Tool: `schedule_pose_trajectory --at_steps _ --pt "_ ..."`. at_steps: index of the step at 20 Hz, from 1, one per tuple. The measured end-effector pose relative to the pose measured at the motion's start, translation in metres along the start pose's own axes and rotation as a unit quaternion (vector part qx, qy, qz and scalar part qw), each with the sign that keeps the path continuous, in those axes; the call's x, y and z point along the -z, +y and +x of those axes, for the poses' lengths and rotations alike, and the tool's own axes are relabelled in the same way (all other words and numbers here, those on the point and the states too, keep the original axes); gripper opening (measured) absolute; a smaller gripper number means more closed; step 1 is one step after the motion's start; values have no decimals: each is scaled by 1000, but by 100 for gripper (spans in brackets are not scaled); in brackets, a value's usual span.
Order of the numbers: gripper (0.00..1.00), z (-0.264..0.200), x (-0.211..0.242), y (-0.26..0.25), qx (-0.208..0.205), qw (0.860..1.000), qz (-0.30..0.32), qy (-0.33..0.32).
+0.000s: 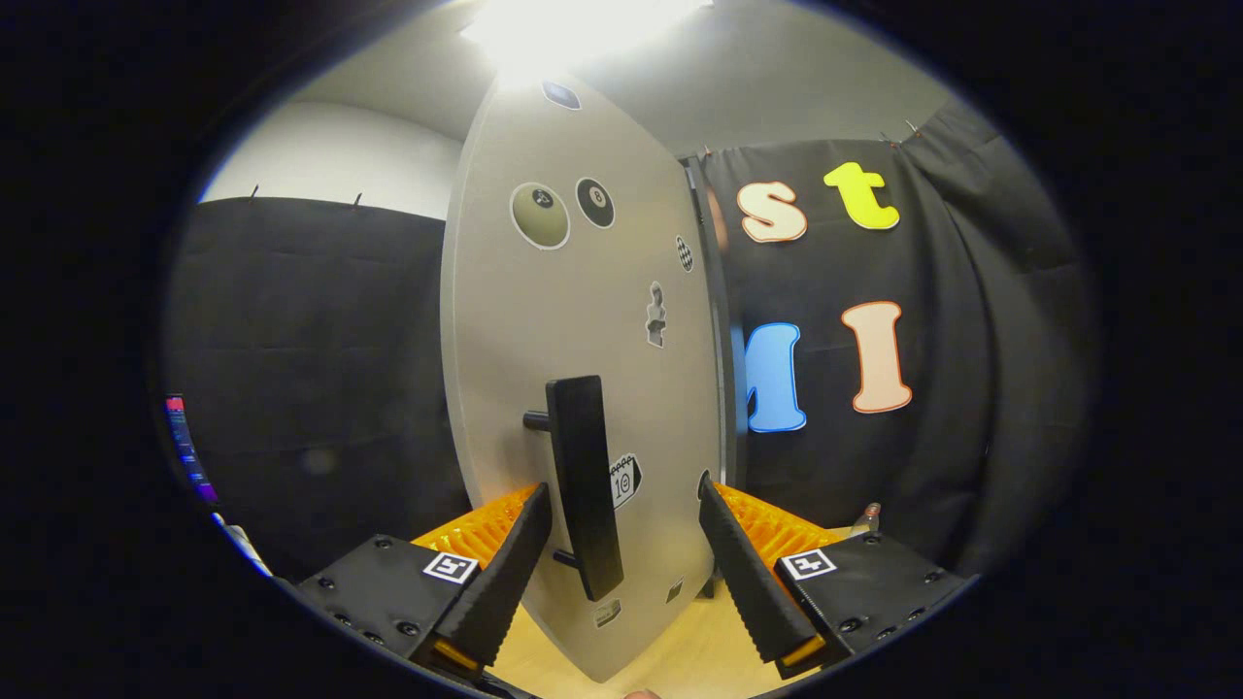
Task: Open the shoe cabinet door, grab the shoes and put them into the shoe cabinet, then close the shoe cabinet door.
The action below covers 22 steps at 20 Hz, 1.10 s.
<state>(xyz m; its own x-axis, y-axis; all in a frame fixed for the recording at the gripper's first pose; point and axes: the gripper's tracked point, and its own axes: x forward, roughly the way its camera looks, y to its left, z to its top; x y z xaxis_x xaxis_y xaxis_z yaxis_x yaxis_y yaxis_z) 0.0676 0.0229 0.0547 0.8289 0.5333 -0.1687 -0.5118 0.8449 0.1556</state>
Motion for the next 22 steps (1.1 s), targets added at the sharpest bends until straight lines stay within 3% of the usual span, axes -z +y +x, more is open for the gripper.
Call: schedule_pose_trajectory --at_steps 22 --pt "98 119 17 115 -133 991 1 21"
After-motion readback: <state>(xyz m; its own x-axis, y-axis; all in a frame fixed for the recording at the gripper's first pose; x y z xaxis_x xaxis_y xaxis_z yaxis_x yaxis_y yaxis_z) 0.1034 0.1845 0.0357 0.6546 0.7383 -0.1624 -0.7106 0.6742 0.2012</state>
